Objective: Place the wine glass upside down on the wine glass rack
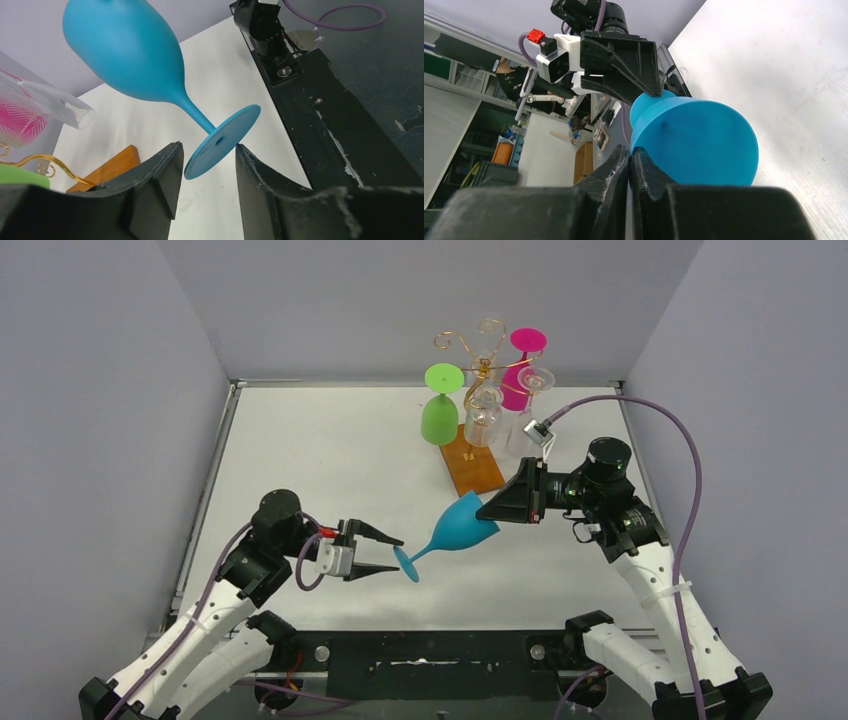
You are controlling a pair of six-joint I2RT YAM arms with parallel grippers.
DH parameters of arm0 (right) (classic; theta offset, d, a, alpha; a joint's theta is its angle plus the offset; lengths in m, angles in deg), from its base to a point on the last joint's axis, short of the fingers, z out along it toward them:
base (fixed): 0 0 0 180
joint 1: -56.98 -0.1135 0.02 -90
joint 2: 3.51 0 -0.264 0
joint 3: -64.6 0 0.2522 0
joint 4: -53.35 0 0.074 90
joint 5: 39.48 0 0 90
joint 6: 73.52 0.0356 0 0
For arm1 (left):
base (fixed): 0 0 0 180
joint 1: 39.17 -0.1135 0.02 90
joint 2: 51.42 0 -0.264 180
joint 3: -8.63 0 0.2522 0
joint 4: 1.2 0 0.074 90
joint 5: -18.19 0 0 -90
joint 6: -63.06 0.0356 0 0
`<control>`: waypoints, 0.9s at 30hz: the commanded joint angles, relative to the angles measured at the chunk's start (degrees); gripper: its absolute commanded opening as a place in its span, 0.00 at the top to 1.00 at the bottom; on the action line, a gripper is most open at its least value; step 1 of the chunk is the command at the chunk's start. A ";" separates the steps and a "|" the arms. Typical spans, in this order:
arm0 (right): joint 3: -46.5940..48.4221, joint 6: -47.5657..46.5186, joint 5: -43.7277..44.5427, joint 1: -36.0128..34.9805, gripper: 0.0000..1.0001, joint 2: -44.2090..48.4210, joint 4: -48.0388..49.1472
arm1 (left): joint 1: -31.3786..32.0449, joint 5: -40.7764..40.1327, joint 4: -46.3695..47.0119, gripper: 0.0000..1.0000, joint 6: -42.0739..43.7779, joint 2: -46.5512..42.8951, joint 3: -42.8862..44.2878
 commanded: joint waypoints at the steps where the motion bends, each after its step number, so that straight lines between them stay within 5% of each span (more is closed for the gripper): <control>1: 0.39 1.80 -0.48 -1.43 1.00 -0.17 4.40 | 0.32 3.48 2.12 0.61 1.26 0.89 0.86; 10: 0.34 1.88 1.11 -1.83 1.00 -0.76 5.18 | 0.37 4.80 2.11 0.99 2.46 1.20 0.67; 15: 0.87 2.47 3.59 -1.72 0.91 -0.97 5.67 | 0.37 3.80 2.63 1.00 2.10 -0.70 0.20; 27: 2.24 4.57 14.23 -1.53 0.49 0.80 7.94 | 0.37 5.84 2.47 1.00 0.35 -1.40 -0.70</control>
